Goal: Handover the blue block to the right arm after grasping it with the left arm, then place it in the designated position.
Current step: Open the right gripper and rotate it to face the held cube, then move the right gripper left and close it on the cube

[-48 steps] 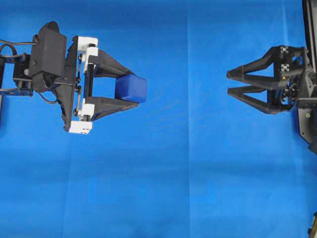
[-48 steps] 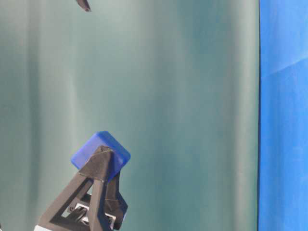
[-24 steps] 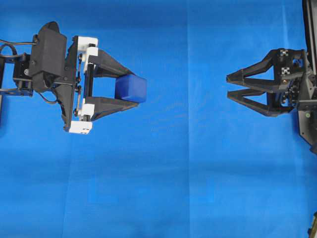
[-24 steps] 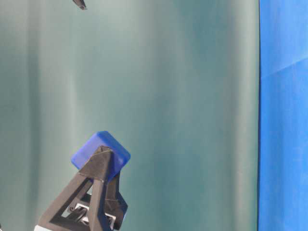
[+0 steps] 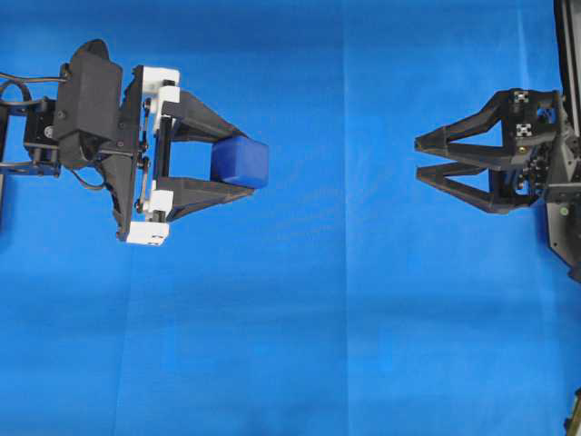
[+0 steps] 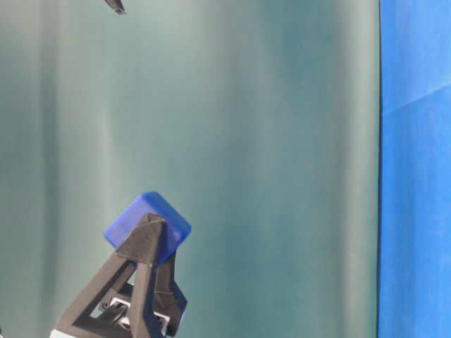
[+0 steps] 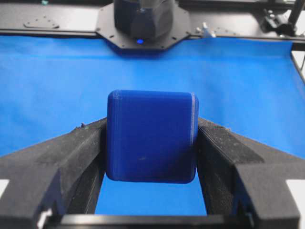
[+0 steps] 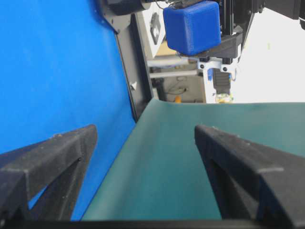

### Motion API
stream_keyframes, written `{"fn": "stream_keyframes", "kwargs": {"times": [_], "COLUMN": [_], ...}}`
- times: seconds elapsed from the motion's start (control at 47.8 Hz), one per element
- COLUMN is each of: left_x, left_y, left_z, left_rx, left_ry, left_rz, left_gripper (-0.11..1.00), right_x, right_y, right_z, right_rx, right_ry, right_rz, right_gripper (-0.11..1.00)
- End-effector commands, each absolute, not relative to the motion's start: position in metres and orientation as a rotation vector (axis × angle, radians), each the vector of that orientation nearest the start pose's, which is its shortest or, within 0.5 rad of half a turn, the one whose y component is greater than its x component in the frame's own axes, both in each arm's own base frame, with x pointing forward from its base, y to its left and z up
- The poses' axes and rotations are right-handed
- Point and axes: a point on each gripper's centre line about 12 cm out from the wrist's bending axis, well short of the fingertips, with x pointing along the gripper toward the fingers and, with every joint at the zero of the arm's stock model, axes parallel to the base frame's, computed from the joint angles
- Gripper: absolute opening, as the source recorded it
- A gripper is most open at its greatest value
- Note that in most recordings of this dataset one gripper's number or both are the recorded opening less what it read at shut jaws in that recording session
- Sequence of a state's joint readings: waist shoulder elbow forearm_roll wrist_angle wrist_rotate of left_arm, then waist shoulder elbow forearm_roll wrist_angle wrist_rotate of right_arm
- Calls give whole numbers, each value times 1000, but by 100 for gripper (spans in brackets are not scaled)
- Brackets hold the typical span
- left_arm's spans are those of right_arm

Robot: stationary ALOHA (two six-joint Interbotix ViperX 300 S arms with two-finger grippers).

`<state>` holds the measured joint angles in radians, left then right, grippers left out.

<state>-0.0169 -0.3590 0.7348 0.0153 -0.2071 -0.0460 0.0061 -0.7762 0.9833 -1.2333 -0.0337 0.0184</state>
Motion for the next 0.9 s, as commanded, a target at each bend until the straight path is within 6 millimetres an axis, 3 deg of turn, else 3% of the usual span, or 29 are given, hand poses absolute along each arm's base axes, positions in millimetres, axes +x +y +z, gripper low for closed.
{"fn": "stream_keyframes", "kwargs": {"times": [0.0, 0.691, 0.879], "left_x": [344, 344, 345], "left_y": [-7, -6, -6], "left_z": [311, 311, 311], "left_rx": [-33, -33, -33], "left_ry": [129, 129, 131], "left_rz": [-19, -18, -18], "left_gripper": [49, 49, 49], "right_x": [244, 245, 254], "right_y": [7, 7, 6], "right_z": [311, 316, 318], "right_rx": [-1209, -1210, -1211], "right_ry": [116, 104, 112], "right_rz": [139, 133, 137], "right_gripper": [96, 93, 93]}}
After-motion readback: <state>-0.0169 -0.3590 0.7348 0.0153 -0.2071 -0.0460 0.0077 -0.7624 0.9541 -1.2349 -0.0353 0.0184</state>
